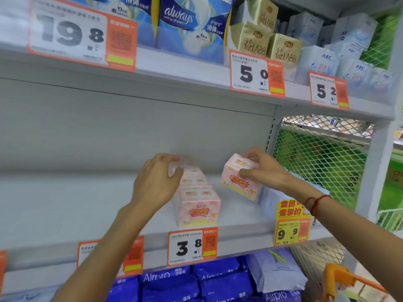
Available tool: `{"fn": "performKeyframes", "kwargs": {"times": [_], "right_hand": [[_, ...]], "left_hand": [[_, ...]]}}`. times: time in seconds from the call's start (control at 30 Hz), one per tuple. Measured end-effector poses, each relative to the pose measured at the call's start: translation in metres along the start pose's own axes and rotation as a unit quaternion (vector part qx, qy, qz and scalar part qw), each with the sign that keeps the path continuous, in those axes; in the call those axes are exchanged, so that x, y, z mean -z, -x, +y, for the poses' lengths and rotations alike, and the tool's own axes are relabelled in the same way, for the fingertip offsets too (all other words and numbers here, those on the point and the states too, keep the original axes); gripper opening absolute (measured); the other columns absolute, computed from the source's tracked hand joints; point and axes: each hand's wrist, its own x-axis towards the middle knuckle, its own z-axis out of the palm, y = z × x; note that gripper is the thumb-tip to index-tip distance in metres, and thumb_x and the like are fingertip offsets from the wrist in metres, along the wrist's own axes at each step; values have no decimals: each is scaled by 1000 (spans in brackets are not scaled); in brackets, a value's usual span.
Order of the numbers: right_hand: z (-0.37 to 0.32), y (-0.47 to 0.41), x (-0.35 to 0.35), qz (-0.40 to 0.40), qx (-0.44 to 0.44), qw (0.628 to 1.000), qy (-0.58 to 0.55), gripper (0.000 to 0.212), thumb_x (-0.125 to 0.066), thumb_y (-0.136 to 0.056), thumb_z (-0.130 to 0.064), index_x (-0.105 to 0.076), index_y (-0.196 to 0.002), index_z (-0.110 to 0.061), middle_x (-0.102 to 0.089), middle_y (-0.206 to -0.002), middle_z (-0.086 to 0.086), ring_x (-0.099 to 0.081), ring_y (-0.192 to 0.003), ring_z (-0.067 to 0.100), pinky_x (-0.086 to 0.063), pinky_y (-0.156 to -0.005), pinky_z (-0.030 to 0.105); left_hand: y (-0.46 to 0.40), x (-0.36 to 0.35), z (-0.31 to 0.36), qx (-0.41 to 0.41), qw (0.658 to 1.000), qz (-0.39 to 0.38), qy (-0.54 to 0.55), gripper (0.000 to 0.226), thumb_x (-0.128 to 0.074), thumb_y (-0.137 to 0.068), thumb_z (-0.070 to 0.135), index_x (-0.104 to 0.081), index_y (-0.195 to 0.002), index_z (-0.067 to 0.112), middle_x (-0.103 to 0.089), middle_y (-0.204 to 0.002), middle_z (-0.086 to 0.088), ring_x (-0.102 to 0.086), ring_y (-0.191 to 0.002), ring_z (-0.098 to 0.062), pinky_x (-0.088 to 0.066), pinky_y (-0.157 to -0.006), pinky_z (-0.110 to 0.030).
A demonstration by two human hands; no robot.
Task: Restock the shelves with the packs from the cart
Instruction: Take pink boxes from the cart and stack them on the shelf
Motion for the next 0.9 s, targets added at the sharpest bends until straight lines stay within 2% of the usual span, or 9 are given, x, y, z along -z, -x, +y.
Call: {"fn": "performKeyframes", "kwargs": {"times": [0.17,0.3,0.37,0.53,0.6,0.67,0.77,0.83,0.9], "right_hand": [[6,-66,-27,-81,23,986,144,54,-68,-78,-22,-43,-125,-17,-56,-116,5,-51,-107,23,-44,-84,28],[21,-106,-67,-141,30,952,272,56,-64,-81,-29,-37,-129,-21,-48,-114,5,-43,-118,24,-37,-87,31],[32,-120,-84,-157,46,935,316,57,-62,-83,-30,-35,-132,-22,-48,-123,6,-41,-121,25,-34,-90,33],[47,-151,-103,-185,66,933,301,53,-58,-88,-30,-33,-135,-23,-49,-129,5,-42,-122,26,-36,-94,35],[50,-163,-107,-194,74,929,306,50,-54,-91,-29,-33,-136,-23,-51,-129,6,-47,-120,28,-37,-94,35],[51,-171,-109,-198,89,921,323,49,-51,-94,-27,-34,-140,-22,-50,-135,7,-48,-122,28,-38,-97,35],[55,-178,-110,-166,122,920,334,47,-52,-95,-26,-41,-140,-26,-45,-137,4,-41,-127,25,-37,-97,33],[59,-181,-112,-128,128,934,309,45,-58,-91,-27,-47,-135,-31,-47,-128,2,-43,-122,24,-37,-86,31],[62,-181,-117,-114,125,941,295,44,-59,-91,-28,-49,-133,-35,-49,-124,1,-45,-120,22,-38,-84,31]], "left_hand": [[-72,-10,-23,-58,979,-137,-141,36,-41,-98,23,-53,-132,22,-46,-143,1,-45,-128,-24,-39,-104,-36],[-102,-47,-36,-49,948,-212,-232,45,-28,-101,27,-31,-146,27,-31,-153,2,-32,-137,-21,-29,-108,-31],[-112,-63,-37,-34,940,-242,-238,47,-24,-102,28,-25,-148,27,-27,-155,1,-30,-138,-22,-28,-109,-32],[-132,-82,-42,-34,920,-280,-272,48,-20,-102,32,-24,-149,23,-17,-158,5,-23,-142,-20,-23,-113,-34],[-137,-83,-43,-40,906,-298,-296,41,-23,-102,28,-43,-136,18,-38,-147,-1,-37,-132,-25,-32,-106,-35],[-141,-83,-44,-36,904,-307,-296,32,-27,-100,23,-53,-117,12,-55,-117,-2,-49,-116,-25,-38,-95,-33],[-151,-83,-46,-8,908,-305,-287,26,-33,-95,19,-56,-104,11,-57,-111,-4,-51,-101,-23,-37,-83,-28],[-155,-83,-46,28,918,-290,-268,19,-38,-89,22,-56,-91,15,-57,-105,-5,-51,-92,-23,-36,-77,-28],[-155,-82,-46,46,925,-273,-259,22,-39,-88,26,-59,-90,17,-57,-99,-4,-52,-90,-23,-35,-74,-29]]}}
